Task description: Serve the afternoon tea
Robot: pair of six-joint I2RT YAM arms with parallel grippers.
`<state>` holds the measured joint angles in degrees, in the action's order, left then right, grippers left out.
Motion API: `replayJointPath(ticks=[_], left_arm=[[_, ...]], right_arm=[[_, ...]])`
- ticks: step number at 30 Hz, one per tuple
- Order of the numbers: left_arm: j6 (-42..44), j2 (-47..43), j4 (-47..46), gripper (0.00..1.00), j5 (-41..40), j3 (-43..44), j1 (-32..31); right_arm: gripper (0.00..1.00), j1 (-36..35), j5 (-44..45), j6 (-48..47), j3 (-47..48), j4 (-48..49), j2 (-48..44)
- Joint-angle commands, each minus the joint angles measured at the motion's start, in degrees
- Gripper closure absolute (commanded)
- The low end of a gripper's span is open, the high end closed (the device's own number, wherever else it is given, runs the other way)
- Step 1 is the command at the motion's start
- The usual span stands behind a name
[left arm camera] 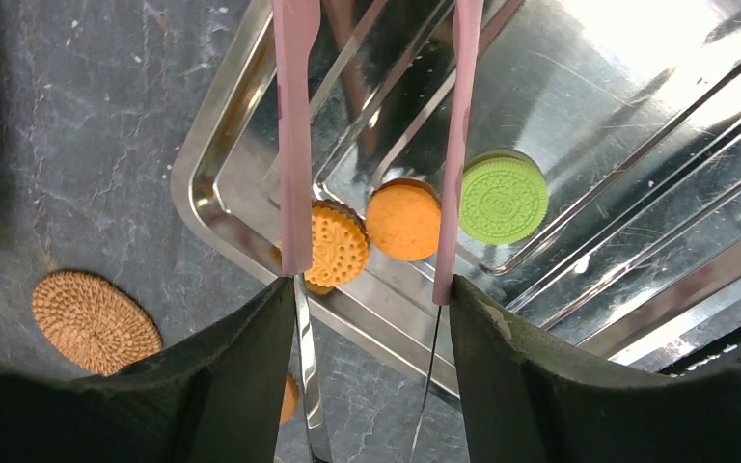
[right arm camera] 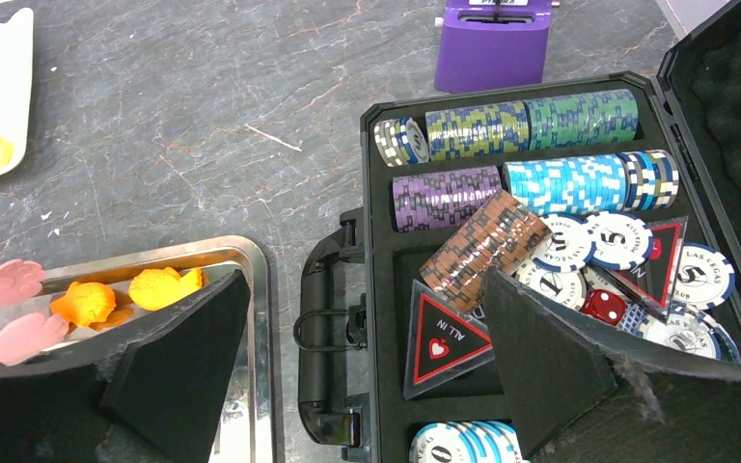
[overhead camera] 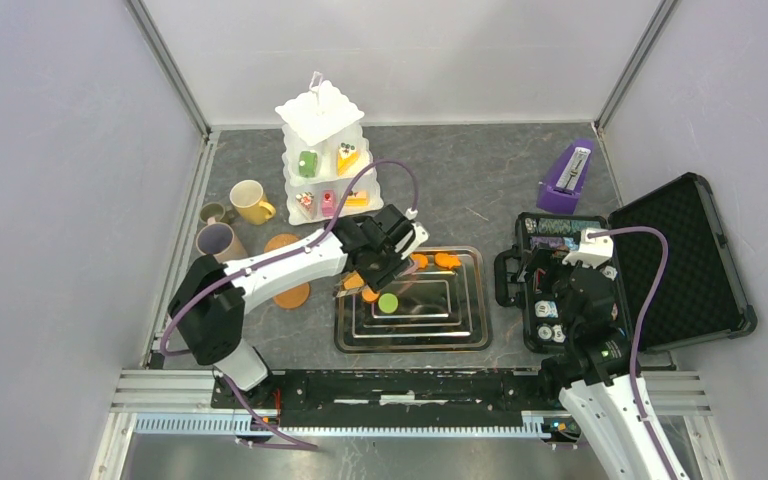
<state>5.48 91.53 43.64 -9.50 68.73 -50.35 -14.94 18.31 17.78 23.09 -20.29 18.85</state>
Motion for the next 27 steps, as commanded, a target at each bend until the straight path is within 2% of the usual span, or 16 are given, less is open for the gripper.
replayJointPath(ticks=[1, 8, 18, 22, 27], left_arm=[[3.9, 0.6, -2.9, 0.36, 0.6, 1.6, -2.0], [3.9, 1.6, -3.4, 0.36, 0.7, 2.2, -2.8], [4.0, 6.0, -2.8, 0.45, -1.3, 3.3, -4.7], [3.9, 7.0, -2.4, 0.39, -2.6, 4.0, -5.1], [3.5, 7.9, -2.2, 0.41, -3.3, 4.7, -5.4]], right_arm=[[0.02, 0.1, 0.6, 0.2, 1.3, 1.6, 0.4], [0.02, 0.1, 0.4, 0.1, 0.9, 2.0, 0.7], [0.02, 0.1, 0.4, 0.4, 0.7, 2.2, 0.7], [0.02, 0.1, 0.3, 0.5, 0.5, 2.5, 0.8], [0.02, 0.1, 0.0, 0.5, 0.6, 2.6, 0.9]])
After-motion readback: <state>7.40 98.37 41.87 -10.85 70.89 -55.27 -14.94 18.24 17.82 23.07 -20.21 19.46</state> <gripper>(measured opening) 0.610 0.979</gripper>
